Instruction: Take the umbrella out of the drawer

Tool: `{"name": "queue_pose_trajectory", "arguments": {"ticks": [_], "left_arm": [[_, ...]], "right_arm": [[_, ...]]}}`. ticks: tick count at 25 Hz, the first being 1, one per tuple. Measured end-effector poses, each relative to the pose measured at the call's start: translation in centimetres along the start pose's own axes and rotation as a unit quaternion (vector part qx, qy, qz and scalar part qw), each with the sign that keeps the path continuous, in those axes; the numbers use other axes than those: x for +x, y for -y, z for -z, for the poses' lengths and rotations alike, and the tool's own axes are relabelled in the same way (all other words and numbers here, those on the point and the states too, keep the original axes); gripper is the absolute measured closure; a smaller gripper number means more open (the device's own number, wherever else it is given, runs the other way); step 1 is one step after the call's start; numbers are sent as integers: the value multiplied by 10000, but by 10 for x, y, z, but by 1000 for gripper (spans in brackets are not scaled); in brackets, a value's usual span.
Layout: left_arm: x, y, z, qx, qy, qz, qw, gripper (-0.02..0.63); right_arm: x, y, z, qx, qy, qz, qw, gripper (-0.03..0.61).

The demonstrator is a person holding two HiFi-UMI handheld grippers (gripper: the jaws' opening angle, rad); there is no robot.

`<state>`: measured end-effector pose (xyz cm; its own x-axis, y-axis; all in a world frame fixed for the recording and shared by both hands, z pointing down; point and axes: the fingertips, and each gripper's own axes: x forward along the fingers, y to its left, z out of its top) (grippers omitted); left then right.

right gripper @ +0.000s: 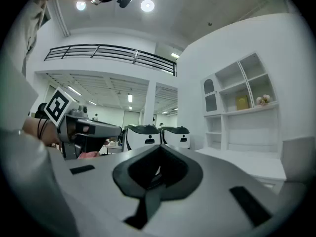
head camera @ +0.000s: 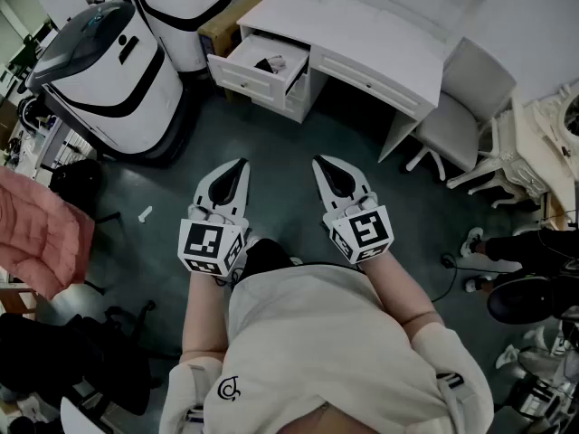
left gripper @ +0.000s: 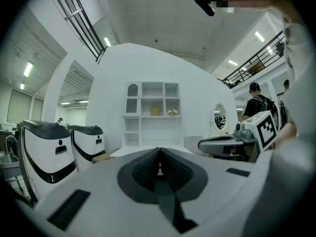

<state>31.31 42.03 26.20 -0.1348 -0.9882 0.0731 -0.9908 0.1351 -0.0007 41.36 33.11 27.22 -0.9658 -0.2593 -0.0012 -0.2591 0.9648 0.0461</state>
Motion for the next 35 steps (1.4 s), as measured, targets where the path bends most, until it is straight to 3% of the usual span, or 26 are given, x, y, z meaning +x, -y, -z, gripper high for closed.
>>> {"name": "queue_pose_trajectory", "arguments": {"ticks": [20,27,35], "left_arm": [[36,-3,10,74,-254,108,9996,601],[65,-57,11,78,-260,-140,9995,600],[131,-143,13,117,-257,294,9992,601]], "right_arm": [[27,34,15,423,-64,-33,9991,573],[82,47,27,506,-158,-74,9986,572],[180,53,35,299,-264,125,9991,572]]}}
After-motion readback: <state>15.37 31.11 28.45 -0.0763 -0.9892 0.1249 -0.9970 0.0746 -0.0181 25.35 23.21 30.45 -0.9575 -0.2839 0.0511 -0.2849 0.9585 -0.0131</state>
